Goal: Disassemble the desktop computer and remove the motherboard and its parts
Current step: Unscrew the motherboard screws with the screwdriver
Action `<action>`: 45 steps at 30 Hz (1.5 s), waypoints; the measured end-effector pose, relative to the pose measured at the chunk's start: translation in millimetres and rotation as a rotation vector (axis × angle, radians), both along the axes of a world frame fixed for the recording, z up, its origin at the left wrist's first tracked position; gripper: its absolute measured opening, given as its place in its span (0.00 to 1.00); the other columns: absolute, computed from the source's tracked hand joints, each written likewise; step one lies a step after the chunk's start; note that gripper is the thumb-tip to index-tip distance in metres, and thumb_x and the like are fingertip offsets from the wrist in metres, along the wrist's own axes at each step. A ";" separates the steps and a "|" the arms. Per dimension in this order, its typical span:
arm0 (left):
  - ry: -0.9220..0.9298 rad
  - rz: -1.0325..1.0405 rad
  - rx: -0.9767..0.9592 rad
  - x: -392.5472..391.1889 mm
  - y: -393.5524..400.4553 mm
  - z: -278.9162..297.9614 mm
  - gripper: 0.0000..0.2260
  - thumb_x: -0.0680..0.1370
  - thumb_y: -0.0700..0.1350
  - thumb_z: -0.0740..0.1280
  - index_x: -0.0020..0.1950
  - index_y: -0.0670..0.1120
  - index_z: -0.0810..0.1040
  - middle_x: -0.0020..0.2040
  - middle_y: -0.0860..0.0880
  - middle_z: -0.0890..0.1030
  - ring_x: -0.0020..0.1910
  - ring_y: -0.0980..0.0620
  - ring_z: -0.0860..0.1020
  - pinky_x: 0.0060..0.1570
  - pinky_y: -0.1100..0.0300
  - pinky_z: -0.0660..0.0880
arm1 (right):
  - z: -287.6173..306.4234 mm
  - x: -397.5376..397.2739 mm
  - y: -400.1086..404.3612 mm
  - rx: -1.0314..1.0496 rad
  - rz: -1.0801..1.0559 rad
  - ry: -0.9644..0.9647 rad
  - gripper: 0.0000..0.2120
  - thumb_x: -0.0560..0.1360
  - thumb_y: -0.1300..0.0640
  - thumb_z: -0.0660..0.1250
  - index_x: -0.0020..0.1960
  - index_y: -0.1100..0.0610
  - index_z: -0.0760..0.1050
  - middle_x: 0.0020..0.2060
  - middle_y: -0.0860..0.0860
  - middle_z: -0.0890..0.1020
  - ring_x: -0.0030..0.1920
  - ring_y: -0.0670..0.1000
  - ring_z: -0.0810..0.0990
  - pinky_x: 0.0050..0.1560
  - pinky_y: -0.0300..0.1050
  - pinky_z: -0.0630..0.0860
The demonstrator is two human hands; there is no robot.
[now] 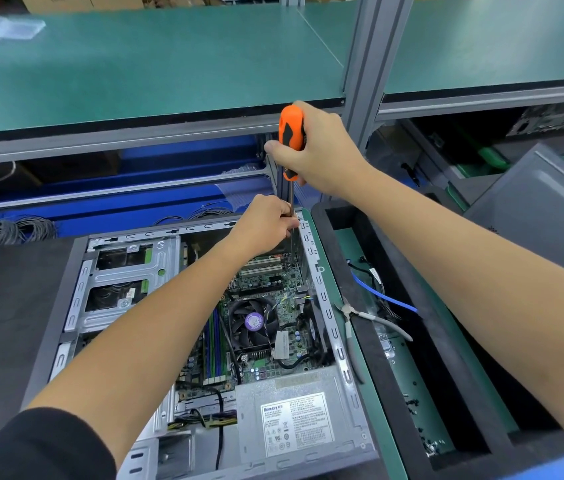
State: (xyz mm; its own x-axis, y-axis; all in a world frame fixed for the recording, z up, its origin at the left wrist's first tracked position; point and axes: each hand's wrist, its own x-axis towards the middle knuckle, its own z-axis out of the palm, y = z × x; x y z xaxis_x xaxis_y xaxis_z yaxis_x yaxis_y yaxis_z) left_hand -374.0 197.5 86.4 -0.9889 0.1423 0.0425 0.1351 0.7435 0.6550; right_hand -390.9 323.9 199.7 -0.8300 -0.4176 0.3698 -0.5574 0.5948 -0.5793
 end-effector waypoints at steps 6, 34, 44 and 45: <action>0.007 0.002 0.002 1.2 0.5 -0.6 0.08 0.78 0.41 0.68 0.45 0.38 0.83 0.38 0.42 0.83 0.35 0.51 0.82 0.47 0.51 0.80 | 0.3 2.4 -0.1 0.020 0.001 0.002 0.15 0.77 0.48 0.67 0.46 0.57 0.65 0.34 0.52 0.72 0.37 0.58 0.80 0.36 0.46 0.77; -0.002 0.003 0.020 -1.0 -0.9 -1.8 0.08 0.78 0.42 0.68 0.44 0.39 0.83 0.36 0.45 0.84 0.34 0.53 0.82 0.46 0.52 0.81 | 4.0 1.3 -0.7 0.026 0.022 -0.003 0.14 0.77 0.49 0.67 0.45 0.55 0.65 0.33 0.49 0.72 0.37 0.56 0.80 0.35 0.41 0.75; -0.003 0.008 0.020 2.2 -0.2 -2.7 0.08 0.78 0.42 0.69 0.45 0.38 0.83 0.39 0.43 0.84 0.34 0.54 0.82 0.46 0.52 0.81 | 4.3 1.5 -3.9 0.051 0.052 -0.048 0.13 0.77 0.49 0.68 0.45 0.55 0.65 0.34 0.48 0.73 0.36 0.54 0.79 0.36 0.40 0.74; -0.004 0.007 0.018 2.1 -0.1 -2.5 0.08 0.78 0.42 0.69 0.45 0.38 0.83 0.39 0.43 0.84 0.34 0.54 0.82 0.46 0.52 0.81 | 4.3 1.6 -3.9 0.053 0.054 -0.049 0.13 0.76 0.49 0.68 0.45 0.54 0.65 0.34 0.48 0.73 0.37 0.55 0.80 0.36 0.41 0.75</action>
State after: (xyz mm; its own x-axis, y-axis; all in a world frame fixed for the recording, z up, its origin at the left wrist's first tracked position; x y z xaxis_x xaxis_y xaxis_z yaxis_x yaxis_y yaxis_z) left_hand -371.9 197.5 83.9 -0.9901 0.1341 0.0410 0.1269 0.7326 0.6688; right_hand -389.2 320.0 204.1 -0.8223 -0.4801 0.3055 -0.5612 0.5955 -0.5749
